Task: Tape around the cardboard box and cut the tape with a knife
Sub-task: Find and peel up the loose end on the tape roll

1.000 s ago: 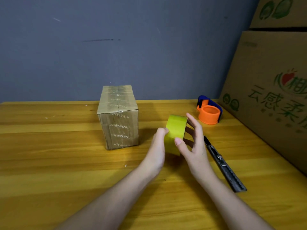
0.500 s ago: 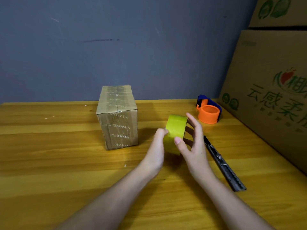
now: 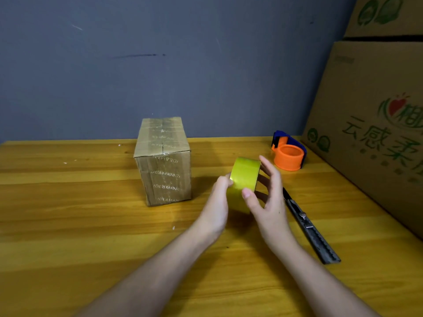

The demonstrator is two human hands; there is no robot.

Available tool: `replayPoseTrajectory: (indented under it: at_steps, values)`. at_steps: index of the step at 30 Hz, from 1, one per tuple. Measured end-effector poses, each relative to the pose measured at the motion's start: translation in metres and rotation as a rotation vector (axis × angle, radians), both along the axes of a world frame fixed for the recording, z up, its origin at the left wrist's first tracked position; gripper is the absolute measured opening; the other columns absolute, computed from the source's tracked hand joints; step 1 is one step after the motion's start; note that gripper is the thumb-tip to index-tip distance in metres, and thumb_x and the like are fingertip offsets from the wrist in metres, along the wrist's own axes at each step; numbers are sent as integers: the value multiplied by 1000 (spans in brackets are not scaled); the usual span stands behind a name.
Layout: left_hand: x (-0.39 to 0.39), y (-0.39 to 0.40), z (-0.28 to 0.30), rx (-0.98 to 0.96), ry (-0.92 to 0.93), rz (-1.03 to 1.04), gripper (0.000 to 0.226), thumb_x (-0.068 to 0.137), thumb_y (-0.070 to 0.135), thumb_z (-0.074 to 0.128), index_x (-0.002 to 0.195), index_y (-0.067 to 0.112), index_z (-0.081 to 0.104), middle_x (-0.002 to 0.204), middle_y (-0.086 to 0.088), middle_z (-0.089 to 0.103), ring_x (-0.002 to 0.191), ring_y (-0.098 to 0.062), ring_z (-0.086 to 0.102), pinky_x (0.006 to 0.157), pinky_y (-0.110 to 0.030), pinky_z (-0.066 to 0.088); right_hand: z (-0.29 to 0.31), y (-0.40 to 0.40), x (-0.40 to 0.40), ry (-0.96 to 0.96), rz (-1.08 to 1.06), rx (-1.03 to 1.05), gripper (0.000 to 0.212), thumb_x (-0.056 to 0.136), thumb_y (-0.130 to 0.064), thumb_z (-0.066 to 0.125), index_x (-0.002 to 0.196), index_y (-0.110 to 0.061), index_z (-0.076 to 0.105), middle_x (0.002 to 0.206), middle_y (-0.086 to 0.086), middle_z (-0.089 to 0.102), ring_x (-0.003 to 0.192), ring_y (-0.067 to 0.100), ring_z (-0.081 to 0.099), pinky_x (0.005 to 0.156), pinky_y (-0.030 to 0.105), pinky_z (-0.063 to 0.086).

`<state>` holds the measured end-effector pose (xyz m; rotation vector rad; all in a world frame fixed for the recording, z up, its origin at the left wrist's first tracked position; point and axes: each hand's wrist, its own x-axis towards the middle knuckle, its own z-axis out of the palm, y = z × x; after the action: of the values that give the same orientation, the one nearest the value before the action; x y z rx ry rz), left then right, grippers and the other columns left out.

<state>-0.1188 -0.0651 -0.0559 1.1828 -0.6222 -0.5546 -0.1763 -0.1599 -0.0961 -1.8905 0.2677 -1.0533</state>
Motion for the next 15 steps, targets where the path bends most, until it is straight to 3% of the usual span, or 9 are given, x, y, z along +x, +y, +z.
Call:
replayPoseTrajectory:
  at_steps: [4, 7, 9, 13, 15]
  values:
    - [0, 0, 0, 13, -48, -36, 29, 71, 28, 34, 85, 25, 60, 93, -2, 61, 88, -11, 51, 74, -14, 42, 1, 0, -1, 0, -2, 13, 71, 76, -50, 58, 140, -31, 34, 140, 0, 44, 132, 17, 42, 105, 49, 40]
    - [-1, 1, 0, -1, -26, -68, 23, 81, 26, 36, 89, 25, 58, 91, -1, 61, 85, -9, 55, 71, -12, 44, 2, 0, -1, 6, 5, 22, 71, 76, -50, 57, 140, -31, 34, 140, 1, 44, 131, 16, 42, 105, 48, 41]
    - [2, 0, -2, -6, 30, -96, 30, 94, 20, 28, 86, 23, 57, 82, 3, 62, 72, -1, 59, 60, -6, 44, 2, 1, -1, 10, 6, 30, 70, 76, -50, 58, 140, -33, 35, 139, 0, 45, 131, 17, 43, 104, 48, 42]
    - [4, -3, -5, 7, 37, -54, 35, 94, 12, 25, 87, 22, 57, 85, -1, 60, 77, -9, 54, 59, -7, 45, 2, 1, 0, 8, -2, 29, 70, 76, -49, 59, 140, -32, 36, 138, -1, 45, 130, 15, 44, 104, 47, 41]
    - [5, -2, -3, 23, 21, -72, 35, 94, 11, 24, 87, 23, 57, 85, -1, 60, 73, -6, 56, 56, -6, 44, 2, 1, -1, 11, -5, 22, 70, 75, -49, 58, 140, -32, 35, 138, -2, 44, 131, 14, 43, 105, 46, 41]
